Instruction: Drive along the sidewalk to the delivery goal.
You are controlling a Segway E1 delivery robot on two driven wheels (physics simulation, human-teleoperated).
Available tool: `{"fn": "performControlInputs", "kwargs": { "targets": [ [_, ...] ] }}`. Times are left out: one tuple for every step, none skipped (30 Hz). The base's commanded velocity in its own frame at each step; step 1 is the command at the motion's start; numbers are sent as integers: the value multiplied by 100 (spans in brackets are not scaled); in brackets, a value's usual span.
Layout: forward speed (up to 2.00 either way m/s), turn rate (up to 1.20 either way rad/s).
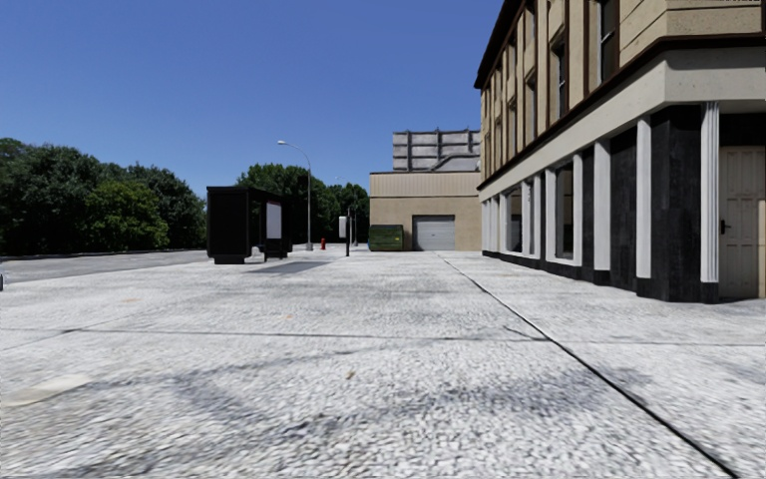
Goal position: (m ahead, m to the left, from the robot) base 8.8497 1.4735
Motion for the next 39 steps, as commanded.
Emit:
{"fn": "performControlInputs", "kwargs": {
  "targets": [
    [134,0],
    [134,0],
    [134,0],
    [134,0],
    [135,0],
    [135,0],
    [135,0],
    [135,0],
    [135,0],
    [135,0],
    [135,0],
    [135,0],
    [135,0],
    [135,0],
    [135,0],
    [136,0],
    [136,0],
    [136,0],
    [137,0],
    [137,0],
    [137,0],
    [137,0],
    [137,0],
    [137,0],
    [137,0],
    [137,0],
    [137,0],
    [138,0],
    [138,0],
    [138,0],
    [138,0],
    [138,0],
    [139,0],
    [145,0],
    [154,0],
    [154,0],
    [169,0],
    [187,0],
    [200,0]
  ]
}}
